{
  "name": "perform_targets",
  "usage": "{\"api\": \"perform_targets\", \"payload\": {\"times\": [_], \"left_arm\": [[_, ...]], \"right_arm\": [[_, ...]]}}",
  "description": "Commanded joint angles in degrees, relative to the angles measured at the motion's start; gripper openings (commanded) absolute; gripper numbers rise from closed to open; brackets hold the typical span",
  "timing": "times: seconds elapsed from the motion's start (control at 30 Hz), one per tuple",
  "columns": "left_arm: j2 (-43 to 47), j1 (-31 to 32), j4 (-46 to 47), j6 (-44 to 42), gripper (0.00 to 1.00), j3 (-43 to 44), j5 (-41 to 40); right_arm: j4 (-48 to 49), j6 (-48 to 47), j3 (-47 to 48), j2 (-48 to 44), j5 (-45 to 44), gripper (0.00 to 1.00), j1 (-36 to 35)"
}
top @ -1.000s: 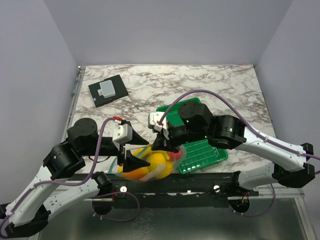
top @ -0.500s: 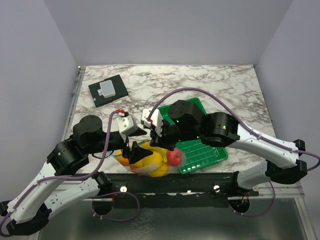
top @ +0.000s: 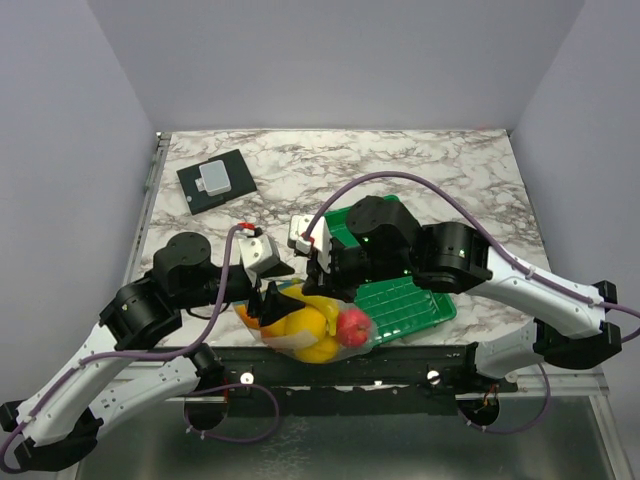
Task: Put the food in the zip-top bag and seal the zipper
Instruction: Zip the zipper food storage bag at the center of the board.
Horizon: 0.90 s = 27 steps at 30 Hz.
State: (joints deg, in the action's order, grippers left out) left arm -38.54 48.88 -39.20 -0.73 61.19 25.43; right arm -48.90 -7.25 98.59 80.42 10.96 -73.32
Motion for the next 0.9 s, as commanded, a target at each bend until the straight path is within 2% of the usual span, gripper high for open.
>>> {"api": "perform_targets", "payload": {"times": [0.0, 0.13, 0.4, 0.63, 0.77, 0.87], "left_arm": [[1.01, 0.42, -0.37, -0.67, 0.68, -0.94, 0.3], [1.82, 0.48, -0.3, -0.76, 0.51, -1.16, 0.49], [2.48, 0.47, -0.24, -1.11, 0.0, -0.99, 2.32], [2.94, 0.45, 0.13, -0.64, 0.0, -1.07, 3.53], [2.91, 0.43, 0.21, -0.21, 0.0, -0.82, 3.49], [2.85, 0.43, 0.43, 0.24, 0.0, -0.85, 3.4]], "right_arm": [[1.49, 1.07, 3.12, -2.19, 2.05, 0.01, -0.42], [1.15, 1.09, 3.66, -2.44, 2.87, 0.01, -0.47], [0.75, 1.09, 3.49, -2.38, 2.81, 0.01, -0.43], [3.34, 1.27, 0.66, -2.91, -0.15, 0.01, -0.42], [6.12, 1.48, -2.55, -4.34, -2.27, 0.12, -0.42], [8.79, 1.58, -5.23, -5.49, -1.37, 0.26, -0.42]]}}
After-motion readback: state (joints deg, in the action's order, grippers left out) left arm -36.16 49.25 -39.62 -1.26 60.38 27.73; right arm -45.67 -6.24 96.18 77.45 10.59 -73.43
